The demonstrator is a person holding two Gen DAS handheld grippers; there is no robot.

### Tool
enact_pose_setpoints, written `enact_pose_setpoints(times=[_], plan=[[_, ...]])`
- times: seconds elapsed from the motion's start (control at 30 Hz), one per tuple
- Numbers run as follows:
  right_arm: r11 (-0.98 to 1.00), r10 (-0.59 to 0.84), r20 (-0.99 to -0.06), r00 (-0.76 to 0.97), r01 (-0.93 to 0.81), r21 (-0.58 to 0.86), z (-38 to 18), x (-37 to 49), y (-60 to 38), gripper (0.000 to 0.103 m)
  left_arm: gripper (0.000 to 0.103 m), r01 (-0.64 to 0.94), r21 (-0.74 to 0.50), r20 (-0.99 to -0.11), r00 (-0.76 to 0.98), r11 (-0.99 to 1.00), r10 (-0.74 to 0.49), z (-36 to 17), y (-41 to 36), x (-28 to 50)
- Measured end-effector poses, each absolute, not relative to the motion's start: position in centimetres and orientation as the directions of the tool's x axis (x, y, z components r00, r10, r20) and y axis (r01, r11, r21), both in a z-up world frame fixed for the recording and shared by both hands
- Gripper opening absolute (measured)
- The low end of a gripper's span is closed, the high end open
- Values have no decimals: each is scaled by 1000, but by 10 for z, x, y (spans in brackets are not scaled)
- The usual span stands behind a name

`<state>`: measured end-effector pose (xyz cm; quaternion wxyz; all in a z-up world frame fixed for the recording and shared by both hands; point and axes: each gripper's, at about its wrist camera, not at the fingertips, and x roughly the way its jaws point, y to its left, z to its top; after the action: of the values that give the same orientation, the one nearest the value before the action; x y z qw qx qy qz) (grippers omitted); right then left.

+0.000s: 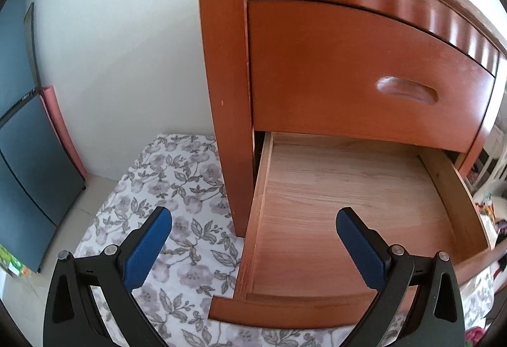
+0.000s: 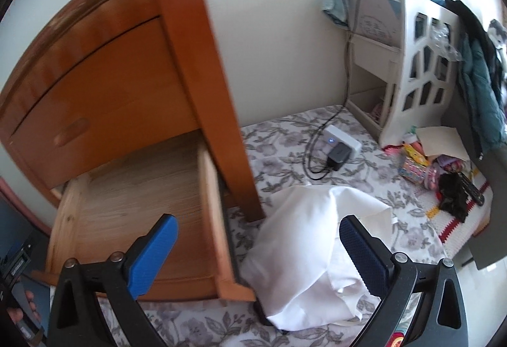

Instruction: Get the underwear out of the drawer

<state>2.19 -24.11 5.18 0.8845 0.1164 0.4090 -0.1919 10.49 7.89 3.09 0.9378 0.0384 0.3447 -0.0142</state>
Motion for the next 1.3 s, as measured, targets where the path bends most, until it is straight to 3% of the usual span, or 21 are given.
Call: enact_pose_setpoints(times=[0.17, 0.77, 1.3], plan=[[926, -212, -762, 612, 376, 45, 55, 16, -216, 103, 103, 71, 135, -628, 778, 988, 30, 38, 71, 88], [971, -135, -789, 599, 240, 16, 28, -7, -174, 103, 103, -15, 115, -635, 768, 993, 85, 30, 55, 50], [984, -121, -704, 699, 177, 7, 19, -28, -161, 103, 103, -81, 129, -586, 797, 988, 142, 14, 32, 20]])
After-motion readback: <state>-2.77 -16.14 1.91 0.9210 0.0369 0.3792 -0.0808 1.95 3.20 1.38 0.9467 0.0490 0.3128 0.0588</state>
